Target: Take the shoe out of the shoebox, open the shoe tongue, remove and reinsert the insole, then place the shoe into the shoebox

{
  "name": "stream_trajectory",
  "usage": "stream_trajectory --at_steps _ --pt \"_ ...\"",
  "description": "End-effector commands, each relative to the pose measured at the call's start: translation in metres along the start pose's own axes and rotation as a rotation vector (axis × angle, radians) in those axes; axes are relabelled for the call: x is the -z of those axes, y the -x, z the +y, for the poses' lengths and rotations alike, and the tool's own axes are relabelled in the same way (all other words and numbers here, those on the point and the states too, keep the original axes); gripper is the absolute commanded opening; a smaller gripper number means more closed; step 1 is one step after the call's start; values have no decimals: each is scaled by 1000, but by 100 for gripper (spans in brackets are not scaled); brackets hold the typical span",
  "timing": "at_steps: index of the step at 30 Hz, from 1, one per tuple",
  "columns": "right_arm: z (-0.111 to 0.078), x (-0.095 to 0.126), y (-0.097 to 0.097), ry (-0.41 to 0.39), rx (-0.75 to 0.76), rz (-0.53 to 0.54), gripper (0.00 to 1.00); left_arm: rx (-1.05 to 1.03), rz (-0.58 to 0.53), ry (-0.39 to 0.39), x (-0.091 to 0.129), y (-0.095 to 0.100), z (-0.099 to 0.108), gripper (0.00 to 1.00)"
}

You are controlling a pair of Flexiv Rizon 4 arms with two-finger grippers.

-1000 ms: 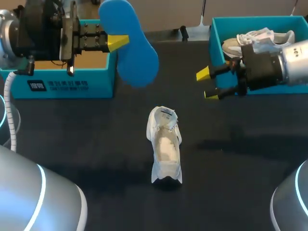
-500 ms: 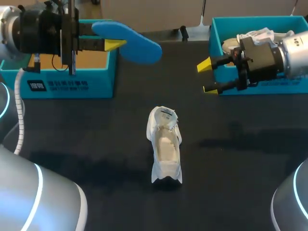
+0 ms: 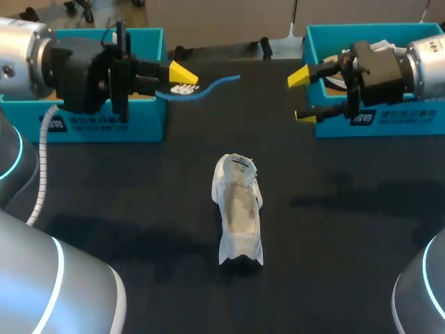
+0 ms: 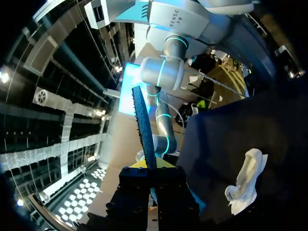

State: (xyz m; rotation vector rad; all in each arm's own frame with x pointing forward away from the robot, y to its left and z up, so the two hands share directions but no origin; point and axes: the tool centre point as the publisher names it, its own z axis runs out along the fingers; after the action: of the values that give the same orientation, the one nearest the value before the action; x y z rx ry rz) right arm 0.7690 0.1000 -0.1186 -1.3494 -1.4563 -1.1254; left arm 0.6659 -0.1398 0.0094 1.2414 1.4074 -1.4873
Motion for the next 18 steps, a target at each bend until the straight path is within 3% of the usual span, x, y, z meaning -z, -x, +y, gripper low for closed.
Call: stream_trajectory --at_steps 1,11,18 --pt "7 1 7 -25 1 27 100 -219 -11 -40 -1 -6 3 0" --pt "7 1 7 -25 1 27 100 -219 -11 -40 -1 -6 3 0" --pt "7 1 7 -25 1 27 100 -471 -2 47 -10 -22 28 0"
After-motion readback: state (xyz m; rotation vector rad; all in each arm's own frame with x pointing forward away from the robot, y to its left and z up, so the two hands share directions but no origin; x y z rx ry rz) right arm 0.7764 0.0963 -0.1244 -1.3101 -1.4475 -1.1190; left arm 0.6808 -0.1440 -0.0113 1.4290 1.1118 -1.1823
